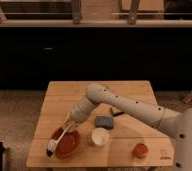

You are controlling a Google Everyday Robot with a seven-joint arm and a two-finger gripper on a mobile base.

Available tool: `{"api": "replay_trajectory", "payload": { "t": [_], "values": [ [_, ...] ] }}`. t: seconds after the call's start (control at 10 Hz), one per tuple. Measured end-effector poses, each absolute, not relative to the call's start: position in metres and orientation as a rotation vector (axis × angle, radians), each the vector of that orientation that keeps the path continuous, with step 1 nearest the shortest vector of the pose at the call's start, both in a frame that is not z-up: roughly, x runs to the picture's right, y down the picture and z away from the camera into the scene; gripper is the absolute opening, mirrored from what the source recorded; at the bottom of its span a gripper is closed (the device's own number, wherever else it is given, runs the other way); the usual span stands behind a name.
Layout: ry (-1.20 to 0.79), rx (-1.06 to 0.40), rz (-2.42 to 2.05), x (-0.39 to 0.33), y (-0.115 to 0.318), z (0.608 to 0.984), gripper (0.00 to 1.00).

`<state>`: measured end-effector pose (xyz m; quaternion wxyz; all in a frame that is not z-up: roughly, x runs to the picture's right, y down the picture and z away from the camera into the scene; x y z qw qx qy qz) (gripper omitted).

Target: Place brush in red bowl

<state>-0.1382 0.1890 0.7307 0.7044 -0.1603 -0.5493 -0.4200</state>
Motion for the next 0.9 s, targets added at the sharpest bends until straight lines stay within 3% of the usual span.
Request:
{"api": "replay_trajectory", "payload": {
  "t": [0.3,0.9],
  "values": [
    [-1.219,-0.360,-0.914,-0.1349,0.1900,0.7348,0.78],
    [-1.218,-0.350,-0.918,-0.1348,0.1875,0.7346,0.80]
  ]
}}
